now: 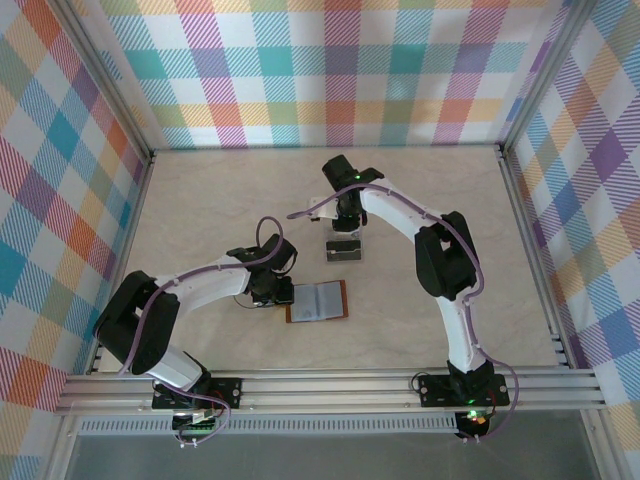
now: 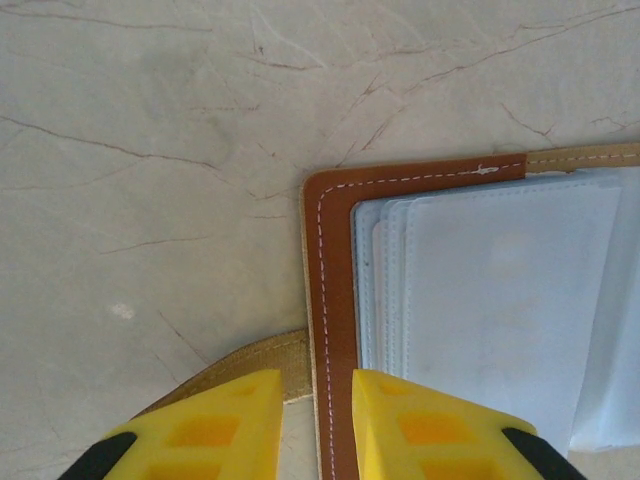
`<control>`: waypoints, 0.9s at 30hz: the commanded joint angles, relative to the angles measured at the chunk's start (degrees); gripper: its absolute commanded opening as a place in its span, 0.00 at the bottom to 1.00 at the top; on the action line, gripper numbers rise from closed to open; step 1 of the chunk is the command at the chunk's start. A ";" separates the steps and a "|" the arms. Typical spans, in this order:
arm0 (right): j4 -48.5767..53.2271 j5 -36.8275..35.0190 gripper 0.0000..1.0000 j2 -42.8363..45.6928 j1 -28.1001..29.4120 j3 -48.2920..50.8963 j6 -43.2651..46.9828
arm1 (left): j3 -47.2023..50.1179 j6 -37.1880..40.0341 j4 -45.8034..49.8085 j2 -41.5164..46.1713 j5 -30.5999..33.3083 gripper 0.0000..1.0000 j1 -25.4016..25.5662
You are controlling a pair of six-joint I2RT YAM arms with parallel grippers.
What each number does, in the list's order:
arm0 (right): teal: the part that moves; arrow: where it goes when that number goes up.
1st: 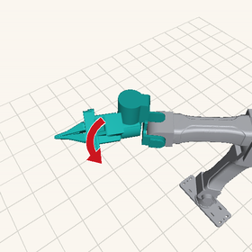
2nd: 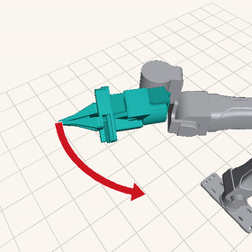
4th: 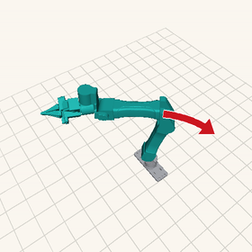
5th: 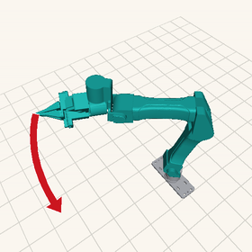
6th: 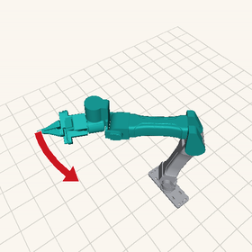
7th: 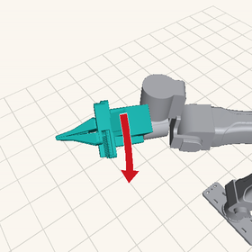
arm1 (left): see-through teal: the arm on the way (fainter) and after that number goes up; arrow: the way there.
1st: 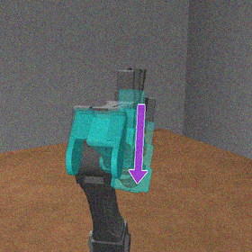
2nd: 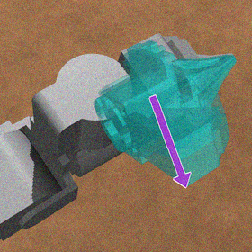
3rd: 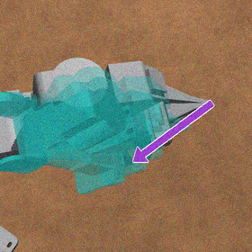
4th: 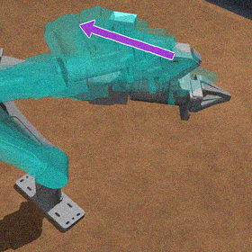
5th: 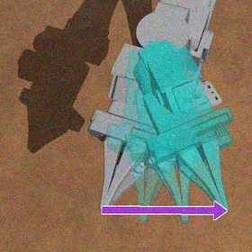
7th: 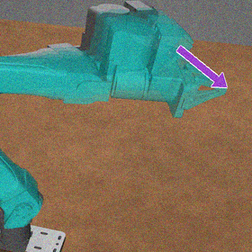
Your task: Take the credit cards out of the card holder
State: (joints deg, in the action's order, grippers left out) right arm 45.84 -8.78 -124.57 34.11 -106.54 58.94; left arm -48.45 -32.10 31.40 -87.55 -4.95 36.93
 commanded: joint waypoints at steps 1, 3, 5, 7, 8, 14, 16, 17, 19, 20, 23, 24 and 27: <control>0.37 2.73 0.32 2.90 0.08 0.71 -1.58 | -1.90 0.79 1.01 -0.93 -0.33 0.25 -0.20; 0.17 3.55 0.33 4.55 0.07 0.97 -3.26 | -2.48 1.20 0.93 -1.61 -0.41 0.25 -0.20; -1.68 3.85 0.35 6.24 0.10 1.65 -6.85 | -3.00 1.62 0.73 -2.03 -0.41 0.24 -0.19; -4.71 4.37 0.39 7.96 0.06 2.92 -13.16 | -3.36 1.89 0.48 -1.54 -0.07 0.22 -0.19; -5.77 4.67 0.41 8.75 0.08 3.72 -16.23 | -3.52 1.87 0.29 -1.28 0.11 0.21 -0.20; -13.41 10.42 0.44 16.86 0.22 14.02 -42.08 | -3.68 2.30 0.13 0.86 0.56 0.18 -0.37; -16.51 13.43 0.44 19.88 0.47 18.94 -50.28 | -3.33 2.37 0.42 1.53 0.51 0.17 -0.54; -17.56 14.83 0.44 21.00 0.72 20.90 -55.88 | -3.10 2.31 0.60 1.80 0.48 0.16 -0.63; -17.49 16.31 0.42 21.85 1.30 23.07 -64.97 | -2.37 2.28 0.45 2.48 0.23 0.14 -0.74; -16.61 18.57 0.40 21.70 1.63 23.70 -69.21 | -1.62 2.26 0.06 2.78 -0.02 0.13 -0.80; -18.12 25.45 0.37 20.98 3.16 27.35 -80.41 | 0.17 2.35 -1.31 3.00 -1.09 0.11 -1.13; -18.95 27.09 0.36 20.87 3.82 28.69 -83.15 | 0.49 2.37 -1.42 2.87 -1.47 0.10 -1.41; -21.08 29.84 0.34 20.82 6.36 31.93 -90.18 | 1.29 2.85 -1.73 2.55 -2.15 0.07 -1.77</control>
State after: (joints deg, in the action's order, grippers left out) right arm 27.83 14.04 -103.35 38.35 -76.82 -17.08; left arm -48.51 -30.33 29.89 -85.36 -5.74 35.97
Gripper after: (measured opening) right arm 0.340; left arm 0.078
